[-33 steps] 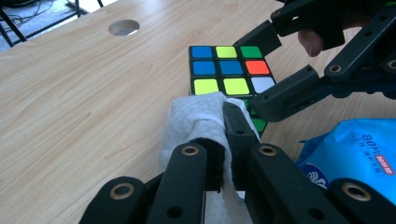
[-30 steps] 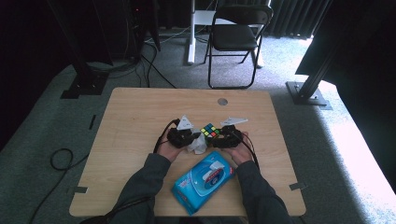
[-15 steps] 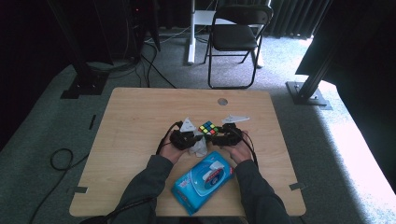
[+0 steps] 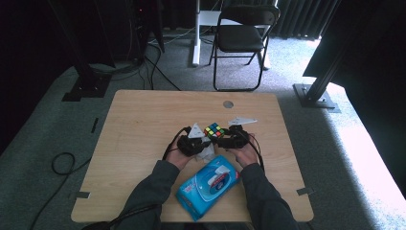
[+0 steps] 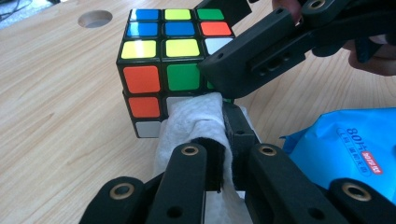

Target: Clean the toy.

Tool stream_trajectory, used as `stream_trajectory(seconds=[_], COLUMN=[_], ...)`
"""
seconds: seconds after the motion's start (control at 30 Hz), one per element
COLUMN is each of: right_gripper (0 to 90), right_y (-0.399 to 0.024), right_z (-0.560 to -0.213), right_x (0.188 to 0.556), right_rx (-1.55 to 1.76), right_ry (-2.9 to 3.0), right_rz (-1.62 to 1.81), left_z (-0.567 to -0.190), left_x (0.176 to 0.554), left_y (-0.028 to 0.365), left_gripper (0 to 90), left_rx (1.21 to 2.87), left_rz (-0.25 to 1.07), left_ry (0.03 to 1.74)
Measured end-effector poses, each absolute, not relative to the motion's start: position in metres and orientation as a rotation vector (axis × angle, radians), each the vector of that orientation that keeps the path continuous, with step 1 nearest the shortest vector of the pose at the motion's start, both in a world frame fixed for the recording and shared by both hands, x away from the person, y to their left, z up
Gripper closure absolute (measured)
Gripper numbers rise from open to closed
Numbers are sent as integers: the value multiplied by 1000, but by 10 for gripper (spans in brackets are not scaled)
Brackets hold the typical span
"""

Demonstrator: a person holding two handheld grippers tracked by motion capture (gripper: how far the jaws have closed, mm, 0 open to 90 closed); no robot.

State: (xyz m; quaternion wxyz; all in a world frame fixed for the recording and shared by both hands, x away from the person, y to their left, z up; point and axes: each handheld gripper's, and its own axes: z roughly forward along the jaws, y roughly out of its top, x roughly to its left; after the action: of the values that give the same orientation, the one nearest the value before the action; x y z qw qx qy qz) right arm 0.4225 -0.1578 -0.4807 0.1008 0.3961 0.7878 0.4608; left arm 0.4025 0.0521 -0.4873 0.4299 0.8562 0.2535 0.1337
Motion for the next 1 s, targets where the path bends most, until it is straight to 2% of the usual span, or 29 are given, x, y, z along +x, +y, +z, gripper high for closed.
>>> stream_trajectory(seconds=[1.0], right_gripper=[338], right_y=[-159], right_z=[-480], right_x=[421], right_rx=[1152], right_ry=[2366], right_rz=[1388], left_z=[-493], left_x=[414], left_y=[67], left_gripper=[872], left_rx=[2164], left_rz=[351], left_ry=[693])
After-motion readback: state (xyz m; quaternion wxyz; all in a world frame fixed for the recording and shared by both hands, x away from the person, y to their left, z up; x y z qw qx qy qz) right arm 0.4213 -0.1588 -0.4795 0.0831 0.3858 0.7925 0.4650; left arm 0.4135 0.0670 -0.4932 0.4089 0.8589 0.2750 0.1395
